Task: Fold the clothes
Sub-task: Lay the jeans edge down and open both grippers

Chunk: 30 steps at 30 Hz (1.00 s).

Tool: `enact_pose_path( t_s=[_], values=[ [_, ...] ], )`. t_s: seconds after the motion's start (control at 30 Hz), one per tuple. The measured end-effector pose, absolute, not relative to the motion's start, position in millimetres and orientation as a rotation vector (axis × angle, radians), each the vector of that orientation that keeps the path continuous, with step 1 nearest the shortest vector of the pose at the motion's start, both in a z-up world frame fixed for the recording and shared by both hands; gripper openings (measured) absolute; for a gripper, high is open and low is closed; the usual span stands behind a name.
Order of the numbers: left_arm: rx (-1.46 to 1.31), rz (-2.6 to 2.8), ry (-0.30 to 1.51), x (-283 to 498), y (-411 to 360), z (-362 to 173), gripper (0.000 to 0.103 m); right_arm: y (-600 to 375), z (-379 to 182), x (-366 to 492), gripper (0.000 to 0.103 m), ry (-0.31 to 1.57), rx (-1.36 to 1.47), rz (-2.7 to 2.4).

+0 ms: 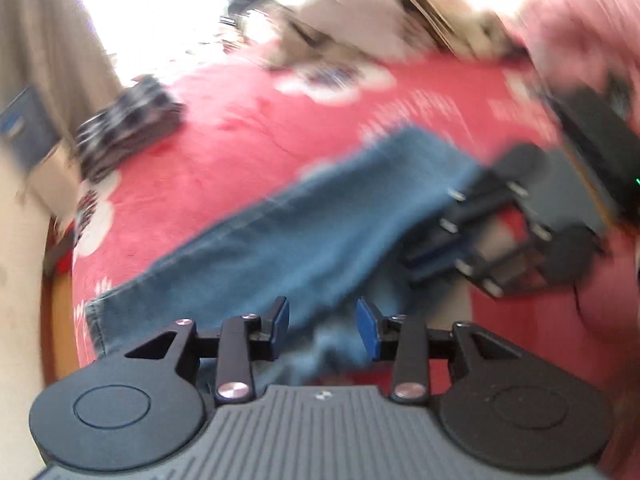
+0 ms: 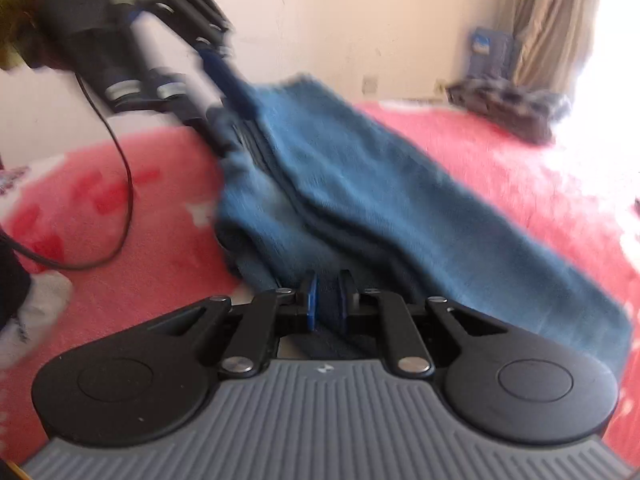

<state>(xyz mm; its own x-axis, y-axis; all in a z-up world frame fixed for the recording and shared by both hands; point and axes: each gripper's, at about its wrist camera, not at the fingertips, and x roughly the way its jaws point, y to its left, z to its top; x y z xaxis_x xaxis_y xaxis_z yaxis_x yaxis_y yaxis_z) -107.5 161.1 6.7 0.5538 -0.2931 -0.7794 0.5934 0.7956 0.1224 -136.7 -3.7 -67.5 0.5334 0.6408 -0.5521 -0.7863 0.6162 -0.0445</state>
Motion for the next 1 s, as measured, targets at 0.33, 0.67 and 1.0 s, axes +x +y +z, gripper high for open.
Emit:
enact_pose_path(
  t_s=[0.33,0.67,1.0],
  values=[
    [0.506,-0.389,0.874,-98.1,170.8,-56.0,0.042,-14.7,-71.2,-119.0,0.013,0.547,-0.231,0.706],
    [0.296,-0.396,0.888,-78.7,184.6,-24.9,0.051,-14.3,-92.6,-103.0,0.013,0.656,-0.176,0.691],
    [0.267,-0.350,0.941,-68.9,186.9,-24.1,0.051,-11.1,-86.3,-94.6,0.018,0.652,-0.147,0.746]
  ],
)
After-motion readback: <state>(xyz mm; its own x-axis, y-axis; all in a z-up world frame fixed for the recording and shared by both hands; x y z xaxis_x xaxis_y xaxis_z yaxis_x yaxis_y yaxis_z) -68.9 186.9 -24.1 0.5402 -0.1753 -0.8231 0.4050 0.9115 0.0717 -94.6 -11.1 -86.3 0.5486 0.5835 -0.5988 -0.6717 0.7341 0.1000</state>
